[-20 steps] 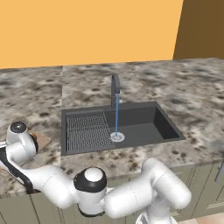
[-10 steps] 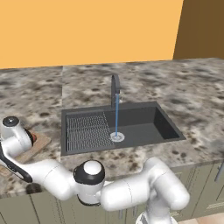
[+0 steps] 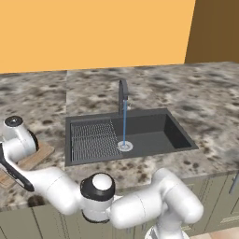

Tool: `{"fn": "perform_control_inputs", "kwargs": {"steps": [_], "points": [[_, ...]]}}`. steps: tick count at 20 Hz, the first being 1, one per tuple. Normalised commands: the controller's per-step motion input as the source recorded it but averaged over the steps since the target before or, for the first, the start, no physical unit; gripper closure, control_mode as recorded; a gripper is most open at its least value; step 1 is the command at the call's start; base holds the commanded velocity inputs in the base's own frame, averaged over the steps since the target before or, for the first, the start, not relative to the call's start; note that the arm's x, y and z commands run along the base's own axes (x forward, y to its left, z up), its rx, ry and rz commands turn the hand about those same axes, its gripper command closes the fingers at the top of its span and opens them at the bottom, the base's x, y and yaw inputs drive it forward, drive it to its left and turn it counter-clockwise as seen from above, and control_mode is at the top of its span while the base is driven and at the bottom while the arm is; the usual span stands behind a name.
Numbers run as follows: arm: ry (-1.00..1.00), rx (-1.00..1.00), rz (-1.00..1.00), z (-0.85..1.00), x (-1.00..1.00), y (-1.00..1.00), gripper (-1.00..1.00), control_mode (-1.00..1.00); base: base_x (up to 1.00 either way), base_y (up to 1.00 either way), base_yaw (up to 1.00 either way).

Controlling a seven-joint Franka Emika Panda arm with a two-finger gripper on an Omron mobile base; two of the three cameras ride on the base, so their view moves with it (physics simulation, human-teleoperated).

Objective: Pick the tangerine, peach from the sink and place them on the cutting board to airdry. Then turn off the sink faucet.

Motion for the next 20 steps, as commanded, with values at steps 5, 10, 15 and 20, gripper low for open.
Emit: {"fn": "perform_control_inputs", "kwargs": {"steps": [5,10,15,20], "points": [[-0.23,0.02,0.04,0.85,-0.16,-0.37,-1.0,-1.0,0.0,0.0,0.0],[-0.1,0.13,0.04,0.97,-0.19,-0.62,-1.0,-1.0,0.0,0.0,0.0],[-0.15,0.12,0.05,0.81,-0.34,-0.8,-1.0,-1.0,0.0,0.0,0.0],[-0.24,0.06,0.04,0.4,-0.51,-0.96,-1.0,-1.0,0.0,0.0,0.0]]}}
